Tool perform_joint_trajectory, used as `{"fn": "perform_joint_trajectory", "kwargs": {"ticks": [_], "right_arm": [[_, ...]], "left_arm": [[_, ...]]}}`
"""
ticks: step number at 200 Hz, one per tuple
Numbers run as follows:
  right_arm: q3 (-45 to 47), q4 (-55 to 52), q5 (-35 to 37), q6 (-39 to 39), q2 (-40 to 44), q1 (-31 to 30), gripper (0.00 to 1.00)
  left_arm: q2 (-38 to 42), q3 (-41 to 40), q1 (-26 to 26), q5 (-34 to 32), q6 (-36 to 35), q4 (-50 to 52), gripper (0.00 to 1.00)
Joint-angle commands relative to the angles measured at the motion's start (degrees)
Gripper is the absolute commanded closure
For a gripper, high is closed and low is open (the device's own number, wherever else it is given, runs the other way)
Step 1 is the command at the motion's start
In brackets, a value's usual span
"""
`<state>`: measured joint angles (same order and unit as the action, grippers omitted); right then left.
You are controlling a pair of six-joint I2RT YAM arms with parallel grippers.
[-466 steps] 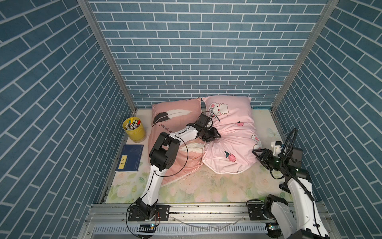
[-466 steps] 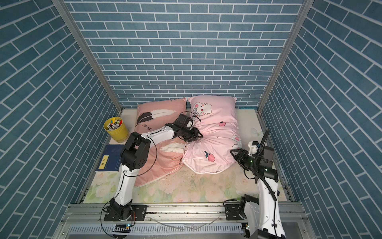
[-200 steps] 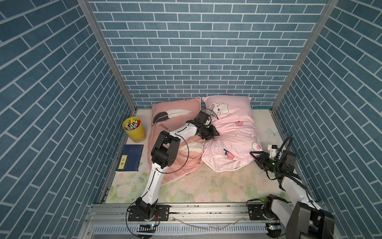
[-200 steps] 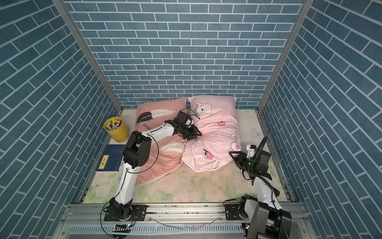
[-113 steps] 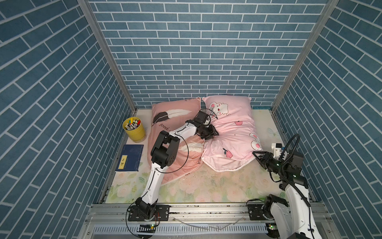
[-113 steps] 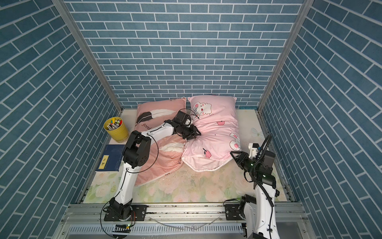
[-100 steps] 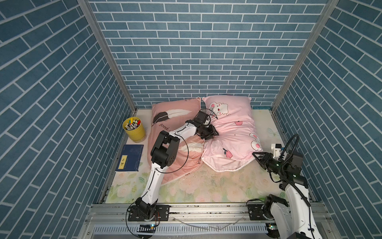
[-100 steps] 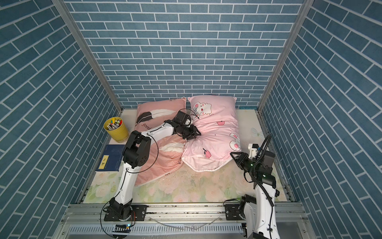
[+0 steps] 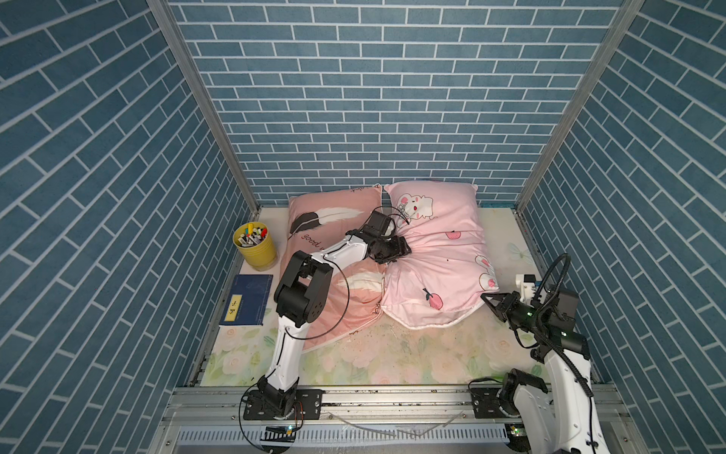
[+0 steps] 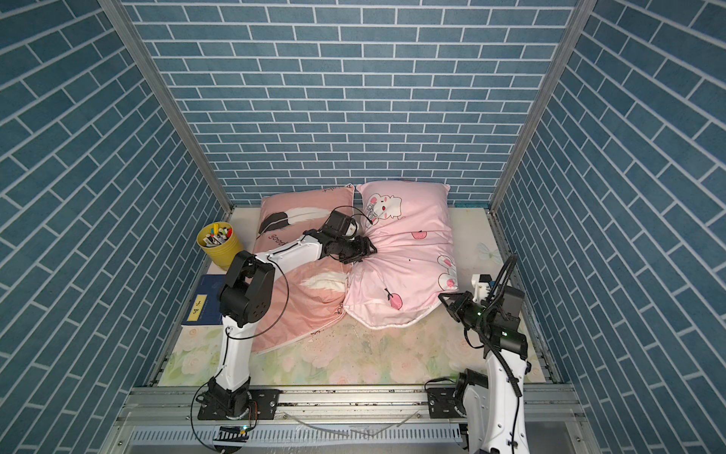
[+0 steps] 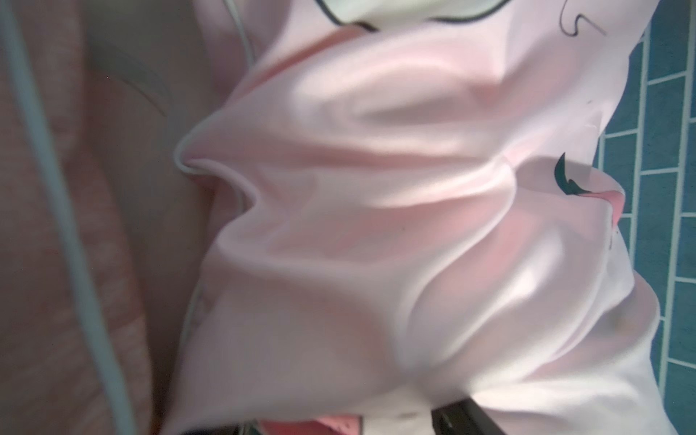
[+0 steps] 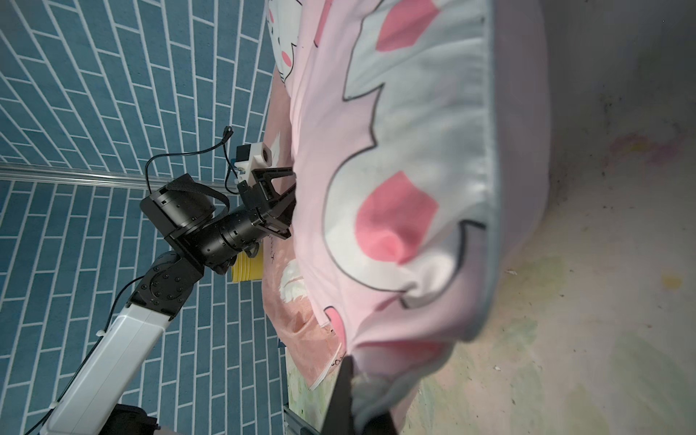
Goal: Zip up pillowcases
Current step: Pick up the pillowcase from the center of the board.
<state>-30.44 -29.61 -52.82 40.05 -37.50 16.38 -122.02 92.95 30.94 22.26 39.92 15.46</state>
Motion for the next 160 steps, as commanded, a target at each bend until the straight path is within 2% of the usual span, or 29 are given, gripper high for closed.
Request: {"fn": "perform_joint_trajectory", "kwargs": {"ticks": [1, 45, 71, 89, 122, 142, 160], "right_arm": [[-3.4, -7.0, -1.6, -1.0, 2.6, -0.3, 1.00], [-4.3, -11.5, -1.9, -0.9, 4.9, -0.5, 1.00], [-4.3, -12.3, -1.3, -1.1, 5.1, -0.6, 1.00], [-4.1, -13.7, -0.5, -1.7, 5.4, -0.6, 1.00], [-2.7, -13.9, 0.3, -1.3, 7.1, -0.7, 1.00], [-1.8, -13.9, -0.3, -1.5, 7.6, -0.8, 1.00], [-1.9, -15.1, -0.4, -2.7, 8.5, -0.9, 1.00]], "left_arm": [[2.7, -3.3, -2.0, -9.7, -2.7, -0.1, 0.23], [13.8, -9.4, 1.5, -9.3, -3.5, -1.8, 0.19], [22.4, -11.1, 4.3, -11.5, -4.8, 0.7, 0.19], [30.0, -15.8, 8.0, -14.0, -4.1, 1.1, 0.20], [41.0, -27.6, 18.4, -15.1, 3.9, -5.4, 0.26], [41.4, -32.2, 24.0, -11.2, 10.8, -14.6, 0.29], [39.8, -35.3, 27.2, -8.2, 17.6, -25.9, 0.36]]}}
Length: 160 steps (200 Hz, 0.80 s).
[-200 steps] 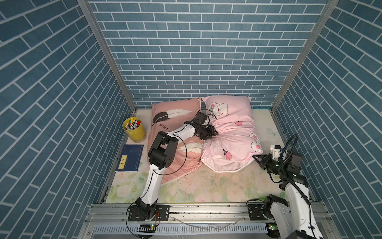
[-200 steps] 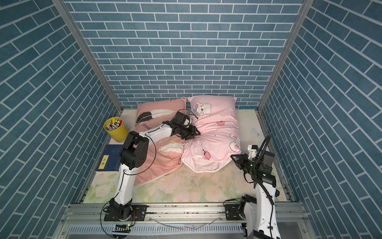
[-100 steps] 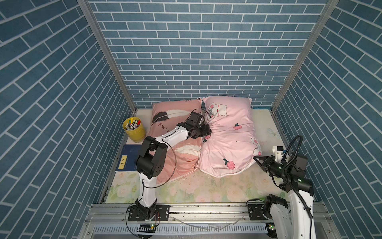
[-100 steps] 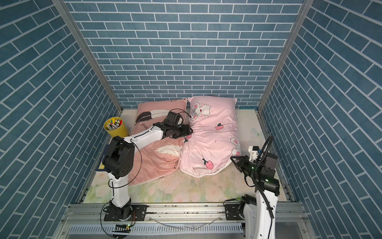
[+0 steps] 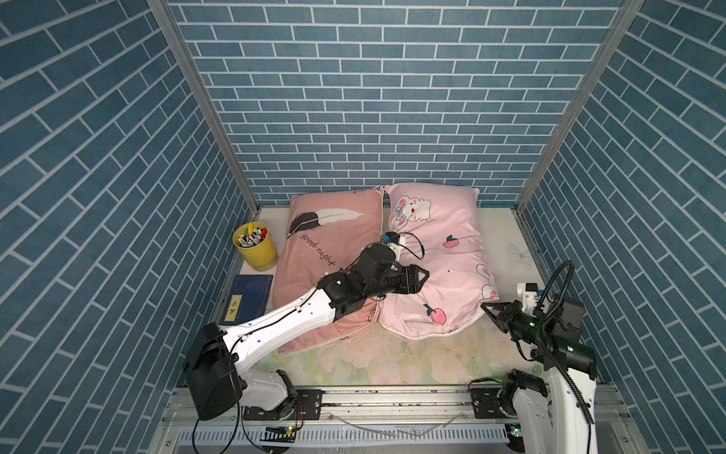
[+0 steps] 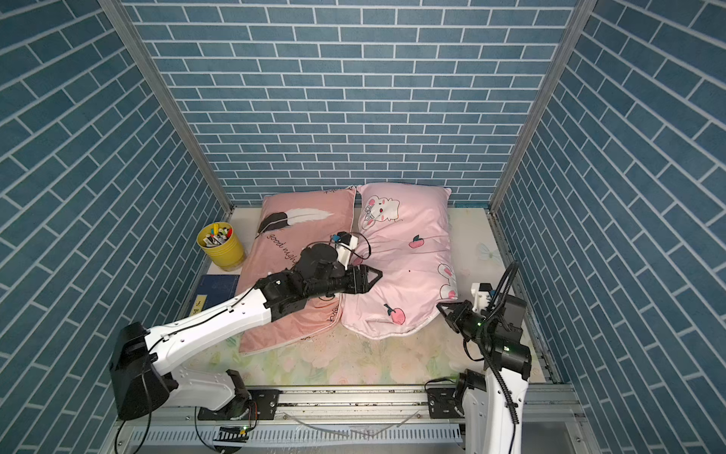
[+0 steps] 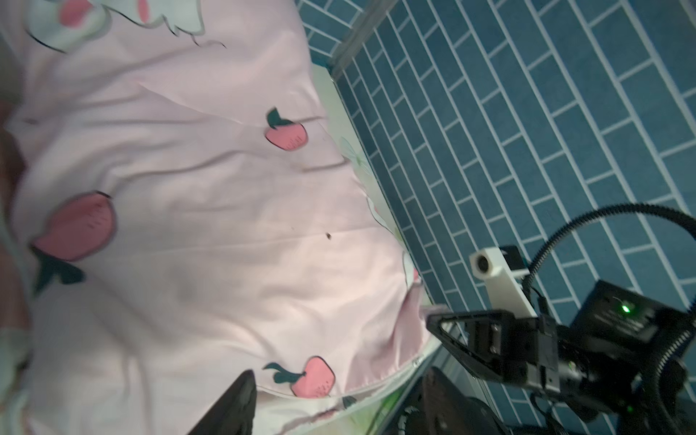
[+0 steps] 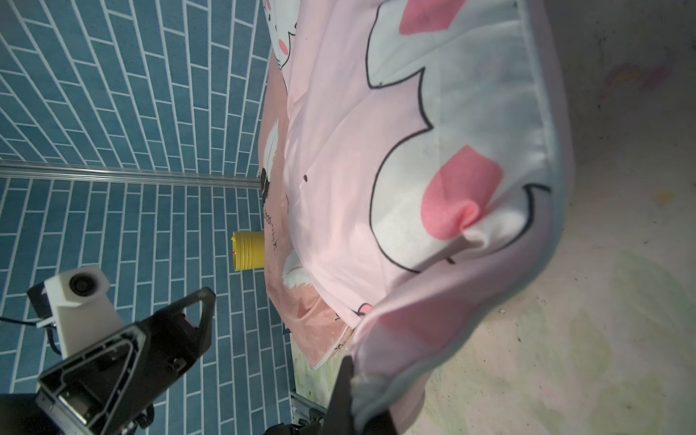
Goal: Zip up pillowcases
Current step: Pick up the pillowcase from the center of the board, then zip the zipper on the pillowcase.
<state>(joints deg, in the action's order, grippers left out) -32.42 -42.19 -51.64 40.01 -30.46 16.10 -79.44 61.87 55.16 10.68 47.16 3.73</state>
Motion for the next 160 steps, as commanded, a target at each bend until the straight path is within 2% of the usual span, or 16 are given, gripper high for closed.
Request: {"fn": "perform_joint_trajectory", "kwargs": {"ticks": [1, 29, 60, 122, 160], "right_arm": [[0.1, -2.6, -1.5, -2.7, 1.5, -0.6, 1.00], [0.3, -5.1, -2.0, -4.0, 3.2, -0.6, 1.00], [1.4, -6.1, -2.7, -1.2, 3.6, -0.7, 1.00], [3.5, -3.3, -4.9, 5.0, 6.5, -0.7, 1.00], [5.0, -1.9, -5.4, 6.6, 7.3, -0.7, 1.00]], "left_arm": [[-2.9, -4.3, 3.2, 3.5, 10.6, -14.6, 0.36], [-6.8, -4.7, 7.8, 4.1, 15.4, -23.1, 0.41], [-14.2, -8.1, 12.1, 4.0, 24.8, -39.9, 0.46], [-22.8, -10.5, 13.3, 3.5, 30.8, -51.4, 0.52], [-23.3, -10.5, 13.2, 3.3, 31.6, -51.5, 0.55]]}}
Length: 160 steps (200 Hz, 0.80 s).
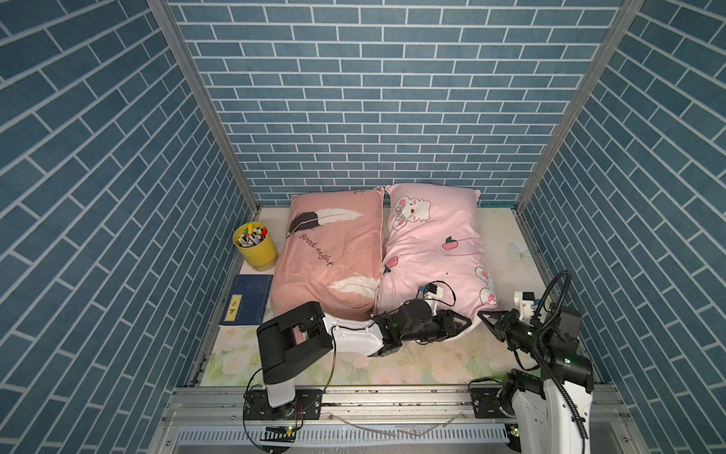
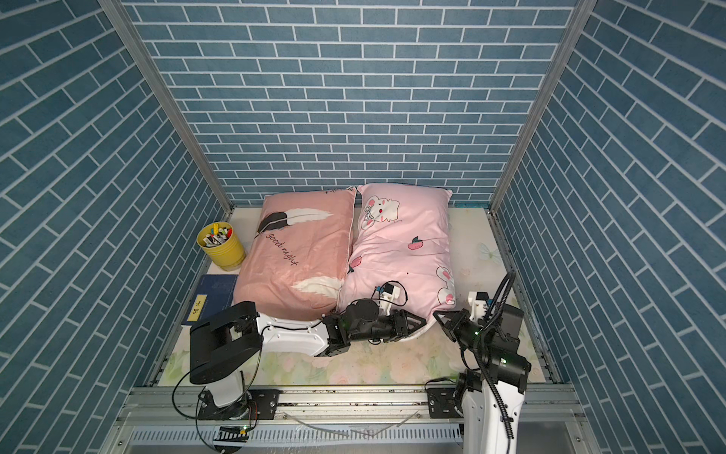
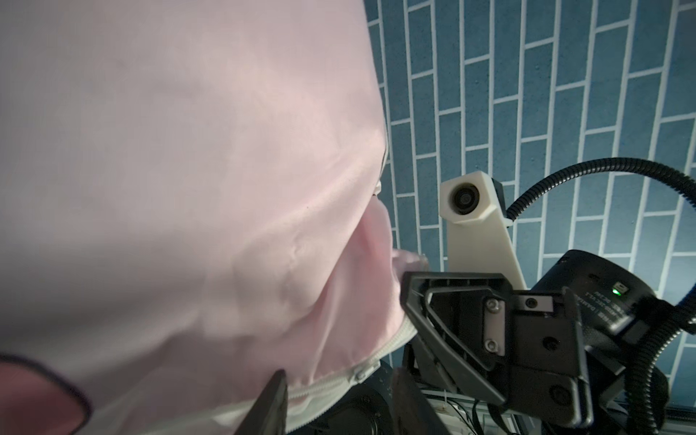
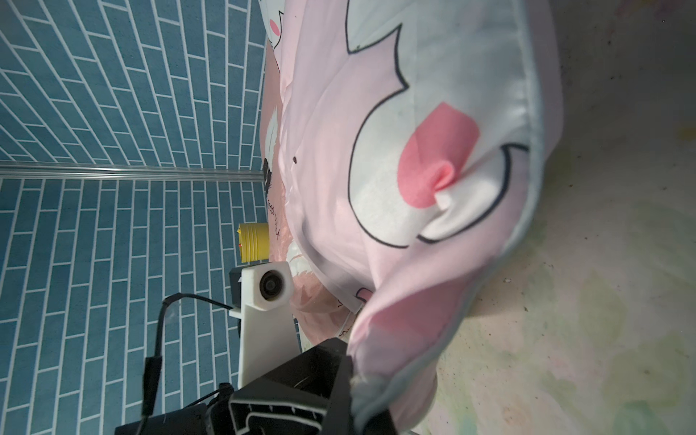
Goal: Zip up pillowcases
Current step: Zip the zipper on the pillowcase.
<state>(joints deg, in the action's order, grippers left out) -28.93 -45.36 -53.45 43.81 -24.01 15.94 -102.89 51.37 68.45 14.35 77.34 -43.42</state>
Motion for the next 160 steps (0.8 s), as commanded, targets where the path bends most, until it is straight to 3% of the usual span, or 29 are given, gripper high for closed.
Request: {"fn": "perform_joint_trajectory", "kwargs": {"ticks": [1, 160], "right_arm": [[1.5, 1.3, -3.5, 2.8, 0.9, -0.6, 1.00], [7.0, 14.9, -6.0, 15.9, 2.4, -1.0, 1.00]], "left_arm": [[0.1, 0.0, -0.1, -0.4, 1.4, -4.4, 0.55], [-3.6, 0.7, 0.4, -0.5, 6.7, -9.6, 0.54]]}}
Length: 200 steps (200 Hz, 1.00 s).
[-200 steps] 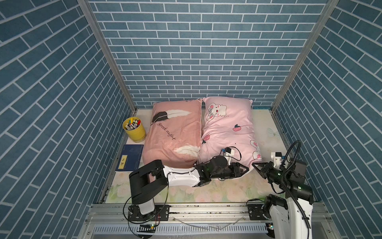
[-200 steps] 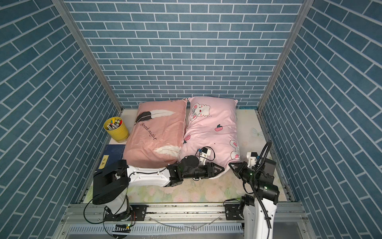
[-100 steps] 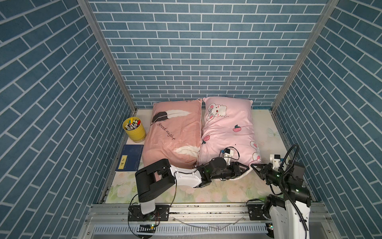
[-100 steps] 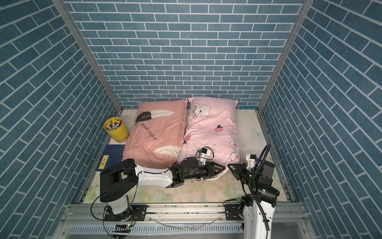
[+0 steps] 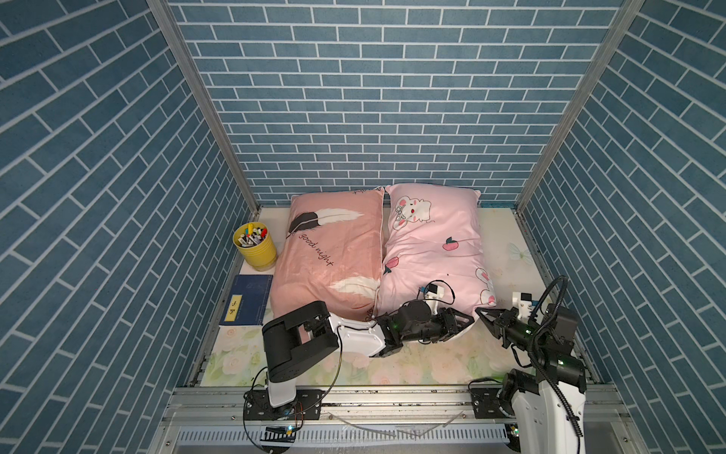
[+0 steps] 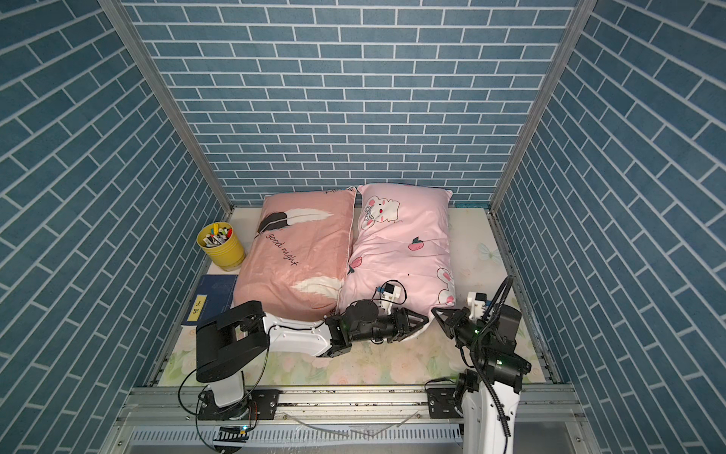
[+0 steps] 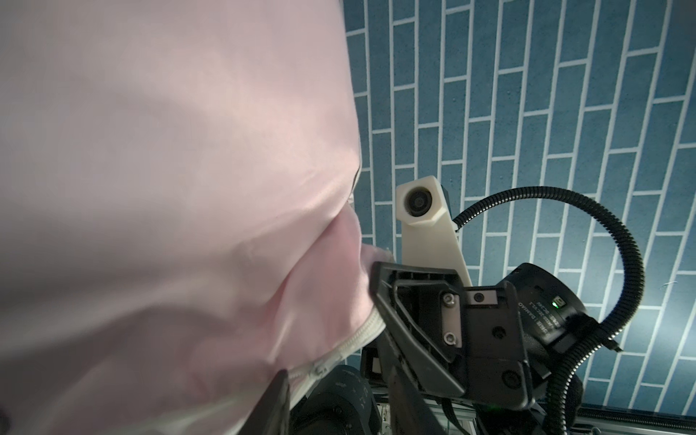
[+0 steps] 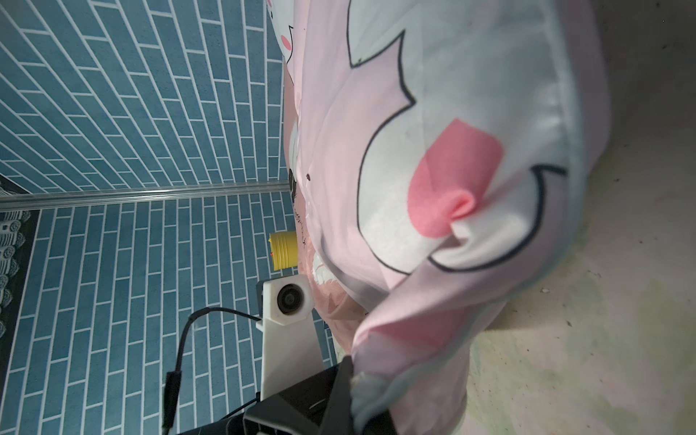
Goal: Zip up pillowcases
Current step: Zip the zipper on the pillowcase.
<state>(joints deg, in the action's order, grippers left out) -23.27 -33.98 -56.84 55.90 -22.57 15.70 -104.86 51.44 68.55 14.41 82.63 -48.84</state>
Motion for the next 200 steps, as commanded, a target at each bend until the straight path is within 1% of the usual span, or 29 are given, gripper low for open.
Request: {"fn": "perform_joint_trajectory", "kwargs": {"ticks": [1, 13, 50, 113, 178, 200], "right_arm": [[1.4, 3.5, -2.6, 3.8, 0.9, -0.8, 1.00], [2.0, 4.0, -2.4, 4.5, 1.2, -1.1, 1.00], [4.7, 9.8, -2.0, 10.7, 3.4, -2.5, 1.00], [5.9, 11.3, 0.4, 12.7, 3.8, -5.5, 1.00], [7.6, 14.2, 5.2, 14.7, 3.1, -10.9, 1.00], [7.6, 14.5, 5.9, 14.3, 2.7, -11.4, 1.00]], "left_arm": [[-1.6, 0.6, 0.2, -0.6, 1.5, -4.4, 0.53], [-2.2, 0.6, 0.3, -0.6, 2.1, -6.4, 0.51], [-3.2, 1.5, 0.3, -0.1, 2.4, -6.2, 0.48], [-3.5, 1.9, 0.5, -0.5, 3.1, -7.2, 0.40], [-3.9, 1.8, 0.6, -0.7, 3.8, -8.4, 0.40], [-3.9, 1.0, 0.6, -1.1, 4.1, -8.8, 0.41]]}}
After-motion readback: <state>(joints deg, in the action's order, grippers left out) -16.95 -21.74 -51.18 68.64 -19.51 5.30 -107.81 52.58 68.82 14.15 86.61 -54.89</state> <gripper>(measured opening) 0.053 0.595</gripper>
